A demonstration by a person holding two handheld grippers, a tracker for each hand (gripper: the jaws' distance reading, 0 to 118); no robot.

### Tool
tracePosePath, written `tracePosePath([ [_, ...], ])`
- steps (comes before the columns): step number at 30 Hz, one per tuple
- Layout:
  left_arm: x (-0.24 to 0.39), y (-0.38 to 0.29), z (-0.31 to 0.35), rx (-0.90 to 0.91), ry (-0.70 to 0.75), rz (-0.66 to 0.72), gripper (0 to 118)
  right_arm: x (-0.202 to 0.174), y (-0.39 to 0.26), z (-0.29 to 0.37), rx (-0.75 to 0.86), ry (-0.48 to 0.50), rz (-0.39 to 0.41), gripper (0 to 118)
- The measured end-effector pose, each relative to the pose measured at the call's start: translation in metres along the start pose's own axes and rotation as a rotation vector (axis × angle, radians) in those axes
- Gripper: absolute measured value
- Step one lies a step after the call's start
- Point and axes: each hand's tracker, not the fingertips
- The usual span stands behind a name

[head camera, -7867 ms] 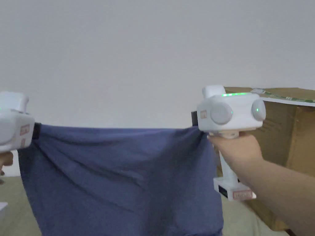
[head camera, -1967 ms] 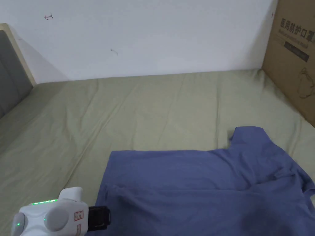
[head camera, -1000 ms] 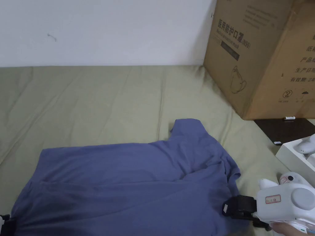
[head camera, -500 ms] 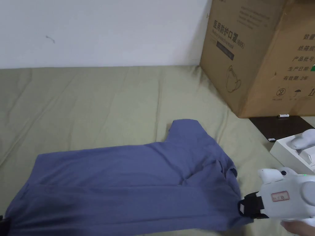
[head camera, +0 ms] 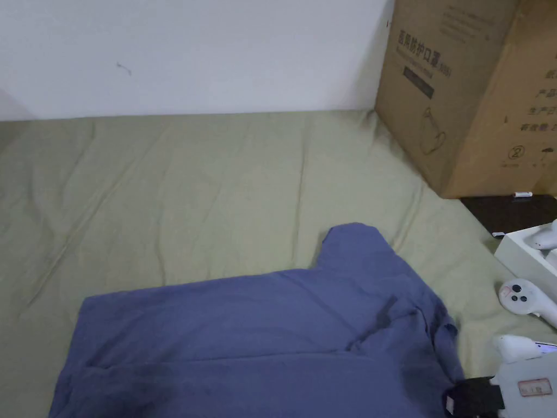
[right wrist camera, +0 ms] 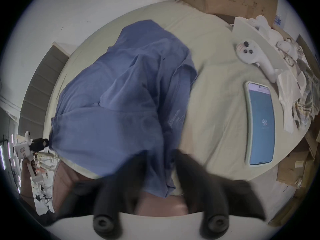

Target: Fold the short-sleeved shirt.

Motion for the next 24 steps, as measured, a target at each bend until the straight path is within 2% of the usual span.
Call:
tracePosePath([
  [1, 0.001, 0.0, 0.004, 0.011, 0.011, 0.004, 116, -0.001, 0.0, 0.006, 0.026, -0.03, 0.002, 118],
  [2, 0.002, -0.001, 0.011, 0.038, 0.029, 0.001, 110, -0.004, 0.0, 0.013, 0.059, -0.027, 0.02, 118],
  [3, 0.004, 0.001, 0.026, 0.136, 0.012, 0.006, 110, -0.006, 0.002, 0.025, 0.113, -0.03, 0.044, 118],
  [5, 0.008, 0.007, 0.041, 0.16, 0.04, 0.008, 110, -0.013, 0.006, 0.045, 0.209, -0.04, 0.07, 118],
  [7, 0.017, 0.016, 0.06, 0.241, 0.0, 0.014, 110, -0.031, 0.007, 0.069, 0.283, -0.034, 0.074, 118],
  [10, 0.032, 0.029, 0.084, 0.423, -0.079, 0.018, 109, -0.052, 0.009, 0.1, 0.457, 0.089, 0.077, 116],
  [11, 0.038, 0.031, 0.092, 0.506, -0.116, 0.015, 101, -0.058, 0.008, 0.109, 0.542, 0.143, 0.073, 113],
  [12, 0.045, 0.034, 0.098, 0.578, -0.146, 0.009, 84, -0.067, 0.009, 0.116, 0.601, 0.178, 0.072, 106],
  [13, 0.05, 0.039, 0.101, 0.626, -0.154, -0.012, 59, -0.076, 0.012, 0.121, 0.647, 0.195, 0.075, 89],
  [14, 0.056, 0.045, 0.102, 0.663, -0.148, -0.032, 21, -0.082, 0.015, 0.124, 0.68, 0.206, 0.084, 39],
  [15, 0.061, 0.054, 0.1, 0.679, -0.114, -0.056, 1, -0.09, 0.022, 0.124, 0.698, 0.212, 0.088, 3],
  [16, 0.062, 0.066, 0.097, 0.687, -0.067, -0.073, 2, -0.096, 0.027, 0.124, 0.714, 0.211, 0.08, 1],
  [18, 0.056, 0.099, 0.08, 0.615, -0.062, -0.079, 2, -0.103, 0.042, 0.121, 0.704, 0.244, 0.059, 1],
  [20, 0.041, 0.141, 0.049, 0.458, -0.002, -0.037, 2, -0.107, 0.052, 0.115, 0.688, 0.271, 0.035, 1],
  [22, 0.012, 0.187, 0.0, 0.234, -0.043, -0.022, 2, -0.109, 0.061, 0.104, 0.655, 0.282, 0.023, 1],
  [24, -0.008, 0.21, -0.047, 0.161, -0.044, -0.027, 3, -0.109, 0.066, 0.09, 0.592, 0.263, 0.025, 1],
])
